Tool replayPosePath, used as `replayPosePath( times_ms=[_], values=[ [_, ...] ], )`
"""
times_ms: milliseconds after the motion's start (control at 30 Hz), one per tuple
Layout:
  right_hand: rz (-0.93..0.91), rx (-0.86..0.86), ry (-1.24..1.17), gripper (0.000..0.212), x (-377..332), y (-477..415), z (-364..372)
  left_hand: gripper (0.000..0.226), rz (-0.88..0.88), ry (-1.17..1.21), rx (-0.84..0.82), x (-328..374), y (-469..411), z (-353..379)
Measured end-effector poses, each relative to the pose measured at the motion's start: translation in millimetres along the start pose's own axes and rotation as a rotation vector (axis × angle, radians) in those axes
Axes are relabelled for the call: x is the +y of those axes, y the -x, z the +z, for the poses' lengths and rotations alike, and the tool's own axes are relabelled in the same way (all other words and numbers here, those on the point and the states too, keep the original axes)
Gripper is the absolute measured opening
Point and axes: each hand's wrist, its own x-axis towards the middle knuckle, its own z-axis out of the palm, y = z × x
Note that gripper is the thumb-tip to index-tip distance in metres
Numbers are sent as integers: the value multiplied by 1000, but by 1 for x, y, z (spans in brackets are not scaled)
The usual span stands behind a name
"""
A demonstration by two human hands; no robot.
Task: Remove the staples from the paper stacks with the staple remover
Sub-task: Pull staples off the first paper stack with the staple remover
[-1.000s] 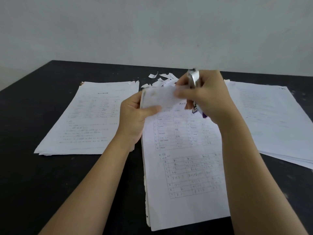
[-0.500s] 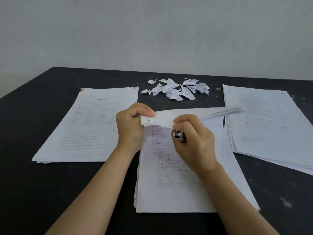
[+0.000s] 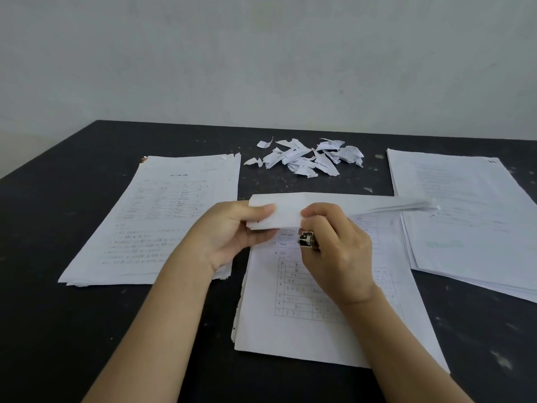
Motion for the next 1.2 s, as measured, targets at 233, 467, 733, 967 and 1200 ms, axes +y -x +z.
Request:
replayPosePath(
  times_ms=[233, 467, 733, 967, 1200],
  values=[
    [233, 50, -168, 14, 5, 10, 1, 24, 60, 39, -119, -12, -7, -6],
    [254, 97, -203, 10, 4, 11, 2, 25, 135, 0, -151, -11, -5, -6],
    [238, 120, -211, 6, 4, 11, 3, 25, 166, -10, -170, -12, -6, -7],
    [224, 128, -209, 12, 5, 11, 2, 25, 161, 14, -184, -15, -9, -7],
    [258, 137, -270, 8, 7, 7, 0, 19, 204, 4, -204, -12, -9, -10]
  ],
)
